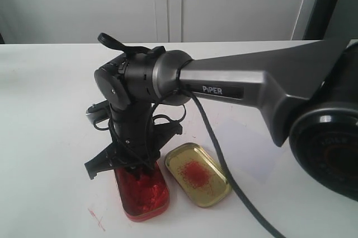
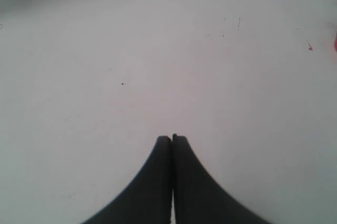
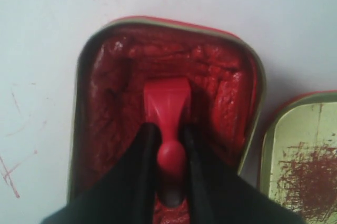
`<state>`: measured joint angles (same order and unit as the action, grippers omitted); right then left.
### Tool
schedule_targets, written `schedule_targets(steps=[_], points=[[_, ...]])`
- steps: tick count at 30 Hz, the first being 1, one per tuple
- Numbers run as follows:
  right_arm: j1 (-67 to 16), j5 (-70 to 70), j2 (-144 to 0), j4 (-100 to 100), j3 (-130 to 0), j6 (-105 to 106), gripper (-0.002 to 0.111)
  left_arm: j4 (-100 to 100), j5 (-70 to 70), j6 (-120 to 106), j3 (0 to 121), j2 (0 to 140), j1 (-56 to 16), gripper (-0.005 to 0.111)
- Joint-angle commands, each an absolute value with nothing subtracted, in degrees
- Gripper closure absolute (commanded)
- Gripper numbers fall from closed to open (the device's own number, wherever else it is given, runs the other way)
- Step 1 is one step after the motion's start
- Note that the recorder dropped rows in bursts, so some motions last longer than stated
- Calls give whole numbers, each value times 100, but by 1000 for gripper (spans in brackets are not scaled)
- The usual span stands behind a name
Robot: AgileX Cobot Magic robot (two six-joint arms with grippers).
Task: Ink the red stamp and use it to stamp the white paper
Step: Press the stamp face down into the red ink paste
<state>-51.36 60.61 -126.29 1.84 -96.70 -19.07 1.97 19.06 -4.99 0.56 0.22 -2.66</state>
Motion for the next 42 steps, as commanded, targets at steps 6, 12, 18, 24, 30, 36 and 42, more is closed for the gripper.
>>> schedule_targets(steps=[6, 12, 18, 24, 30, 36, 42], points=[[-5133, 5592, -12246, 209, -9528, -2023, 108, 211, 1911, -490, 0, 0, -295, 107], [-5133, 5563, -12008, 302, -9528, -2034, 108, 211, 1911, -490, 0, 0, -295, 107], [-5133, 5519, -11889, 342, -9528, -2069, 108, 211, 1911, -490, 0, 0, -295, 107], [-5133, 5342, -12005, 399, -9387, -2069, 108, 211, 1911, -490, 0, 0, -295, 107], [-5133, 5317, -11981, 399, -9330, -2069, 108, 211, 1911, -490, 0, 0, -295, 107], [-5133, 5262, -12069, 368, -9305, -2069, 108, 211, 1911, -490, 0, 0, -295, 107], [-5122, 5023, -12065, 275, -9257, -2069, 108, 211, 1911, -490, 0, 0, -295, 107]])
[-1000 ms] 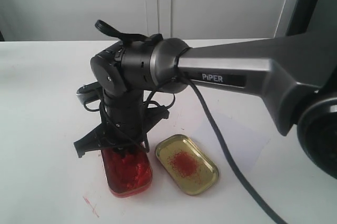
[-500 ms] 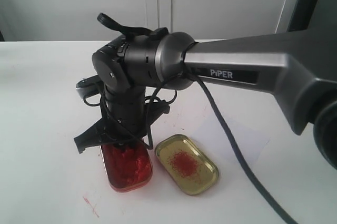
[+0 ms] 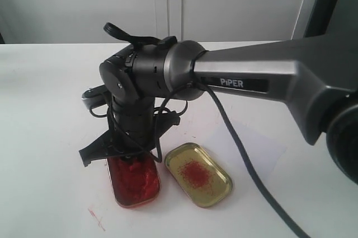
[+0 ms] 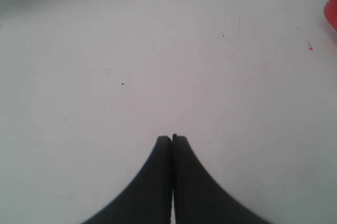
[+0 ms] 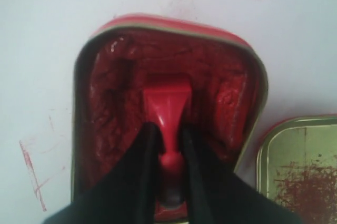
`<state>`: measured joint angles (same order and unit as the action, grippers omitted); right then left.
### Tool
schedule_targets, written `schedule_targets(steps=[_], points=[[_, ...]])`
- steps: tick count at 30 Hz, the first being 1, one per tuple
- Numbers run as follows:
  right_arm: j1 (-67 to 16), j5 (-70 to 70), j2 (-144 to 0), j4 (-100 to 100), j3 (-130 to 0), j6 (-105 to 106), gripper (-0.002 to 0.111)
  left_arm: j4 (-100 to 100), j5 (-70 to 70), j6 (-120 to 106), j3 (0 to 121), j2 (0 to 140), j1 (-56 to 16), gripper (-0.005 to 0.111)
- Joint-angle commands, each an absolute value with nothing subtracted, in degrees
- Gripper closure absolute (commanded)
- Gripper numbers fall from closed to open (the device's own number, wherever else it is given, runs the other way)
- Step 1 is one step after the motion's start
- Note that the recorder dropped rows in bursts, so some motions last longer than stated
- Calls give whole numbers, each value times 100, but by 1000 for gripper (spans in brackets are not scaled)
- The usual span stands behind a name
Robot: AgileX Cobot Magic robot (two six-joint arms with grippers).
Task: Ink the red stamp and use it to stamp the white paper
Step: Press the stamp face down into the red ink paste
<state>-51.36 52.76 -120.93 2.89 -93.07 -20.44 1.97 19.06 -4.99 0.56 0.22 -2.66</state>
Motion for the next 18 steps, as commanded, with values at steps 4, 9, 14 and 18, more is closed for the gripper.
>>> schedule_targets(steps=[4, 9, 14, 18], points=[[-5112, 5140, -12082, 277, -9257, -2069, 108, 211, 1911, -490, 0, 0, -295, 107], [-5112, 5270, -12058, 277, -9257, -2069, 108, 211, 1911, -490, 0, 0, -295, 107], [-5112, 5369, -12004, 277, -9257, -1999, 108, 211, 1911, -490, 0, 0, -295, 107], [-5098, 5399, -11968, 277, -9257, -1926, 108, 211, 1911, -490, 0, 0, -295, 107]])
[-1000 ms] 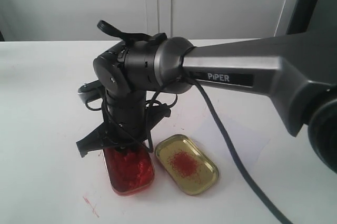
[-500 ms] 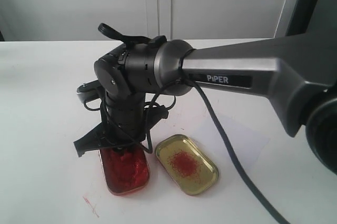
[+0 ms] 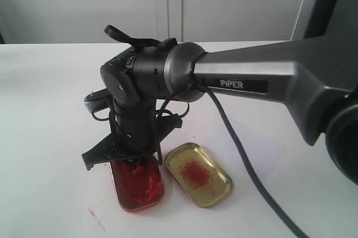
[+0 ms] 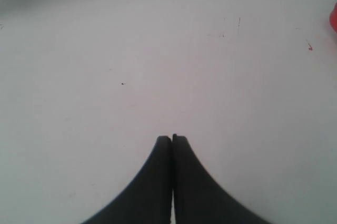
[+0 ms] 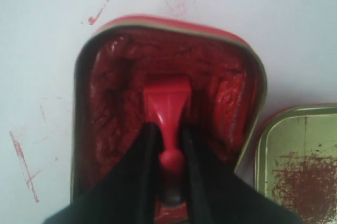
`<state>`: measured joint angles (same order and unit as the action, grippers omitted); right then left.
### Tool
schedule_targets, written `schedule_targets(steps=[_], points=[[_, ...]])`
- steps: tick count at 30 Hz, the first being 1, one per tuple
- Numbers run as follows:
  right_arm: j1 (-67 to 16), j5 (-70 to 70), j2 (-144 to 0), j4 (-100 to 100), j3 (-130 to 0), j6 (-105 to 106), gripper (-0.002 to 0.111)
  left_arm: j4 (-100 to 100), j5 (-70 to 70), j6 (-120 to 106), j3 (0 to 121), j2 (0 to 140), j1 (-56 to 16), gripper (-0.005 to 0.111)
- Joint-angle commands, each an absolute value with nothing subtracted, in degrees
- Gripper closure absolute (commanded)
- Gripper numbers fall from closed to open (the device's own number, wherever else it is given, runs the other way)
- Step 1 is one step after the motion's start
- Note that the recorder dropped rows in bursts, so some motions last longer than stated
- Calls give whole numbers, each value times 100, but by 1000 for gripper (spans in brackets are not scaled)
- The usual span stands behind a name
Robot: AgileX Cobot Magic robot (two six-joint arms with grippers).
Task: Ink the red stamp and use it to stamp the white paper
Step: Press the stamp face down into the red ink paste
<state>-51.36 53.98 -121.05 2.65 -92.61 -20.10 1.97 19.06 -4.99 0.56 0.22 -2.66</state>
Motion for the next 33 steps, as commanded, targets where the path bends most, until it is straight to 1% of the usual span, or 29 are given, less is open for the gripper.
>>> schedule_targets(steps=[1, 21, 27, 33], points=[[-5085, 5416, -11939, 277, -9257, -1926, 108, 211, 1911, -490, 0, 0, -295, 107], [-5075, 5529, -11933, 368, -9257, -1926, 108, 211, 1911, -490, 0, 0, -295, 107], [-5075, 5301, -12124, 368, -9257, -1948, 108, 211, 1911, -490, 0, 0, -295, 107], [-5075, 5329, -11951, 363, -9257, -1948, 108, 211, 1911, -490, 0, 0, -295, 107]])
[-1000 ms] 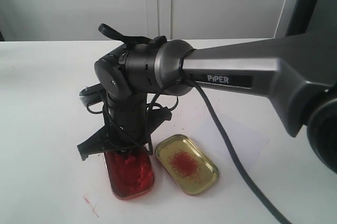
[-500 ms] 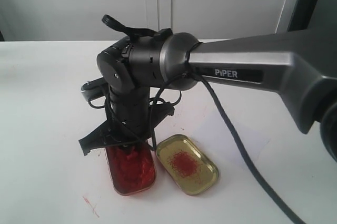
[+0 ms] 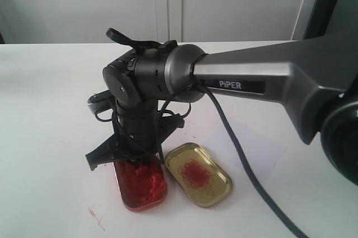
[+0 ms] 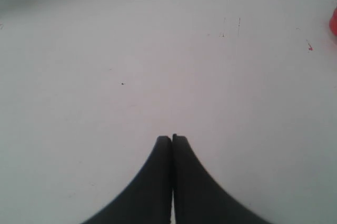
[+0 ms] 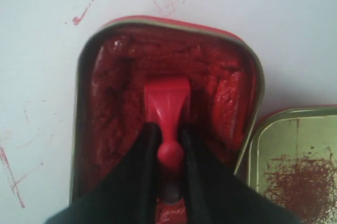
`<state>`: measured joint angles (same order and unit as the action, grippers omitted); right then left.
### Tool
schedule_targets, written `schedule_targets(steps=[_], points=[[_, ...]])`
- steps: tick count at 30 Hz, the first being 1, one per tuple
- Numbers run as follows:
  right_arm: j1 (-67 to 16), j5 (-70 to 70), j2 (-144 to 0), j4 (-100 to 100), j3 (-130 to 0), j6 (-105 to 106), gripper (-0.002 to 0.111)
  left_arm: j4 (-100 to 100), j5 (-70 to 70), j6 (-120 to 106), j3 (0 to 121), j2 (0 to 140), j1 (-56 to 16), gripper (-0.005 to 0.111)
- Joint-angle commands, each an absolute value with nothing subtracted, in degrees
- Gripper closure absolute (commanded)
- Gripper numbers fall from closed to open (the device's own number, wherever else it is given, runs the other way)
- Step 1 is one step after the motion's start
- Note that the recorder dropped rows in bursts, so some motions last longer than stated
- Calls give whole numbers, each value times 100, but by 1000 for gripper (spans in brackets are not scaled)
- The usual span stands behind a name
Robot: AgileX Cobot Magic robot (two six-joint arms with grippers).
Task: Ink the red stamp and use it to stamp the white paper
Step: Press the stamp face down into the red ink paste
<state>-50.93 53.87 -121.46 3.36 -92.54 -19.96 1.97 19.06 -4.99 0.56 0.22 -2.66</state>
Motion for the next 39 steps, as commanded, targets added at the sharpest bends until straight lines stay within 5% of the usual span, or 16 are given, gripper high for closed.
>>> schedule_targets(steps=[1, 39], points=[[-5075, 5302, -11954, 363, -9257, -1963, 108, 211, 1911, -490, 0, 0, -295, 107], [-5094, 4208, -11786, 327, -8264, -2251, 108, 211, 1911, -490, 0, 0, -295, 107]])
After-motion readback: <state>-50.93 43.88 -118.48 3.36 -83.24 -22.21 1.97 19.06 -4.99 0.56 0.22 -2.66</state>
